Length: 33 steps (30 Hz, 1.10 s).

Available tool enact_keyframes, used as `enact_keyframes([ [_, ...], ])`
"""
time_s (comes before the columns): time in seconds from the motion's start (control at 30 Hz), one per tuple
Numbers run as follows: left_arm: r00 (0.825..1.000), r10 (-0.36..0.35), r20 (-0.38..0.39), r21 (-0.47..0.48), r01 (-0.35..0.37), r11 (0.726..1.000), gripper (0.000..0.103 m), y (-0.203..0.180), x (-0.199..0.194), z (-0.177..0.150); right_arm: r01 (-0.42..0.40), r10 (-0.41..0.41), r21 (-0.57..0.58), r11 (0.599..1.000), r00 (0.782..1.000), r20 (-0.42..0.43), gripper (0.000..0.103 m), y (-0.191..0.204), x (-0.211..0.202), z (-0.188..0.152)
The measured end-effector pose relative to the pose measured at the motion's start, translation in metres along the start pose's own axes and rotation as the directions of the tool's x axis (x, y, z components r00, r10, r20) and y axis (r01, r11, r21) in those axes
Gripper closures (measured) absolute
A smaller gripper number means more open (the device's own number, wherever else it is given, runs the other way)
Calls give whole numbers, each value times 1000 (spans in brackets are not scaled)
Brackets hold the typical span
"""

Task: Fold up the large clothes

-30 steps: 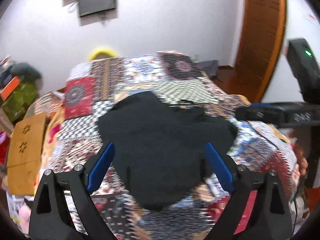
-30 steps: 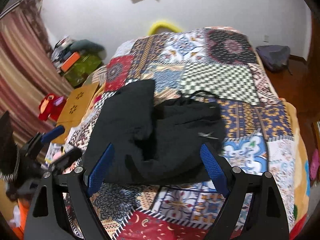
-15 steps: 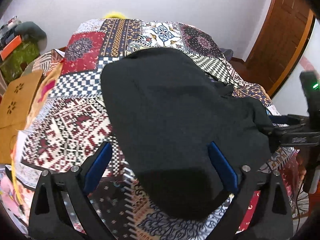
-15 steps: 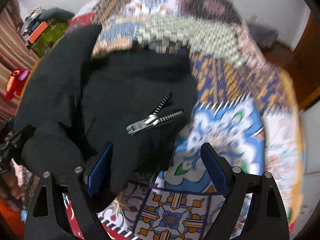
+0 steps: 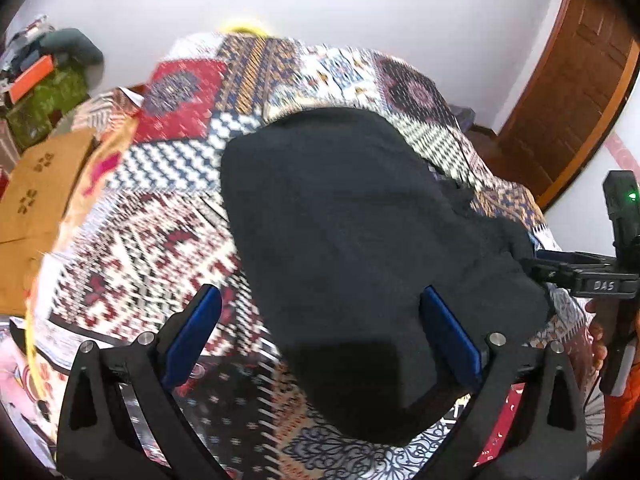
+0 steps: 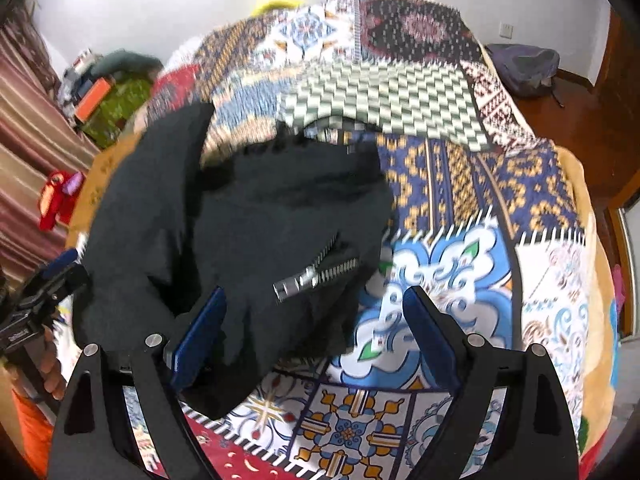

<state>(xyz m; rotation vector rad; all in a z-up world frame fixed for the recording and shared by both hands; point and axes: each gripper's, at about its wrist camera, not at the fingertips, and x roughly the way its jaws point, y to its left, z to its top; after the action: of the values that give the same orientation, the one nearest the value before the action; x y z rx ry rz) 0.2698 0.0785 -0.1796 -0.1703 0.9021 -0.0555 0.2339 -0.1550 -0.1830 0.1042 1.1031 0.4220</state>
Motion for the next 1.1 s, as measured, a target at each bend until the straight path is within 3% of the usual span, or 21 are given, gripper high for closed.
enact_keyframes([
  [0.13,999,-50,-15,-89,48,995,1,22,0,9,-49,49,55,997,999,-4,15,-14,3,12],
  [0.27,985,-141,-99,-199,119,973,1,40,25,10,-101,113,129,987,990,-89,15,-28,33,14],
  [0.43,926,-347,-149,-364,275,890,1,54,61,6,-171,218,243,955,959,-183,15,-42,69,8],
  [0.77,836,-521,-171,-485,389,783,0,58,106,8,-226,266,202,953,942,-202,18,-17,99,25],
  [0.83,832,-528,-167,-485,397,779,0,57,107,7,-223,264,208,952,944,-196,23,-15,102,28],
  [1.0,849,-508,-144,-442,404,801,10,58,91,2,-243,276,190,951,945,-173,53,-17,83,26],
  [1.1,854,-502,-138,-429,405,808,17,59,81,2,-244,269,166,955,951,-153,64,-11,71,28],
])
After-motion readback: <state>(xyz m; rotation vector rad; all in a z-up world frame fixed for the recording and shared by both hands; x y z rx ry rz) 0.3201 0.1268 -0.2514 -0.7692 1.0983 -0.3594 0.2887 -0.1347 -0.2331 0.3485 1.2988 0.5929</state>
